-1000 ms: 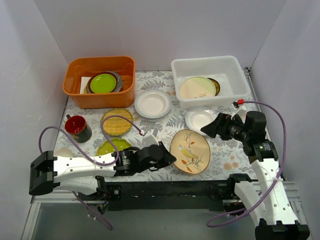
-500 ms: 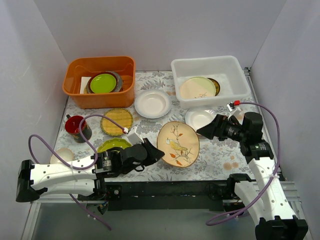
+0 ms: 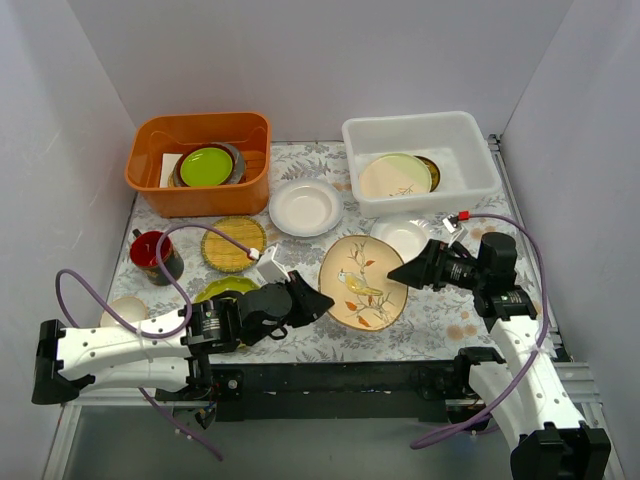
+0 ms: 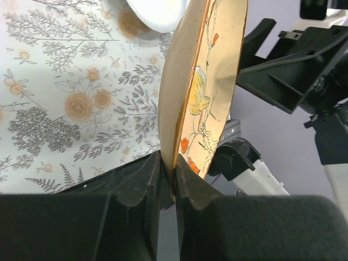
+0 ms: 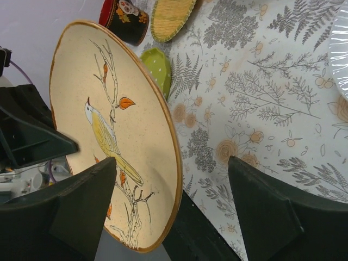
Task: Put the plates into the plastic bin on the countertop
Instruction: Pick up the plate at the center of the board, then place the plate in the plastic bin.
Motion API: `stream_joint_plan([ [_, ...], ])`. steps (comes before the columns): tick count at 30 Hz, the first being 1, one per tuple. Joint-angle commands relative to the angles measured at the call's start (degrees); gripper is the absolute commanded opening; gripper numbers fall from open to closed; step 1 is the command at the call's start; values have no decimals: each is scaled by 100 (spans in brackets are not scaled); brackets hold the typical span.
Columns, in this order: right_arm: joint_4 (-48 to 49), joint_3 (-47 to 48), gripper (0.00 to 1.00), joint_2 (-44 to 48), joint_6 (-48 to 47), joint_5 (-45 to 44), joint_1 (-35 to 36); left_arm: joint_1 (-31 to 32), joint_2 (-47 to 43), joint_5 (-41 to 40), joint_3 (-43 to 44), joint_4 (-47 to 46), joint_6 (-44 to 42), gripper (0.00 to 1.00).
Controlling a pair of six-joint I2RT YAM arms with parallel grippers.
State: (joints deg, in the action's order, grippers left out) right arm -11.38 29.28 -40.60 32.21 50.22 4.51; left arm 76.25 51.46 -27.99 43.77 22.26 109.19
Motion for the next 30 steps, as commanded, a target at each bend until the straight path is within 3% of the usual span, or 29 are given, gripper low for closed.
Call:
stream_joint_plan([
  [1, 478, -124, 86, -53, 84, 427, -12, 22, -31, 21, 448, -1188, -99, 0],
  [5, 654, -229, 70, -62, 233, 551, -12, 22, 127, 127, 571, -1233, -152, 0],
  [9, 698, -229, 41, -9, 277, 533, -3, 22, 189, 162, 589, -1216, -169, 0],
  [15, 628, -221, 8, 113, 234, 410, -3, 22, 48, 22, 598, -1014, -170, 0],
  [17, 619, -230, 1, 149, 225, 393, -3, 22, 4, -48, 624, -803, -135, 0],
  [20, 628, -212, 1, 175, 225, 392, -12, 22, -101, -128, 624, -583, -73, 0],
  [22, 619, -177, 1, 175, 216, 392, -12, 22, -171, -163, 624, -443, -47, 6],
  [25, 619, -133, 1, 158, 216, 375, -3, 22, -207, -216, 642, -302, -38, 24],
  [26, 602, -107, 1, 158, 207, 357, -12, 22, -207, -225, 650, -275, -46, 37],
  [29, 540, -71, 1, 140, 172, 331, -12, 22, -207, -330, 764, 32, -47, 65],
  [30, 505, -54, 1, 140, 146, 322, -3, 22, -198, -426, 887, 146, -55, 69],
])
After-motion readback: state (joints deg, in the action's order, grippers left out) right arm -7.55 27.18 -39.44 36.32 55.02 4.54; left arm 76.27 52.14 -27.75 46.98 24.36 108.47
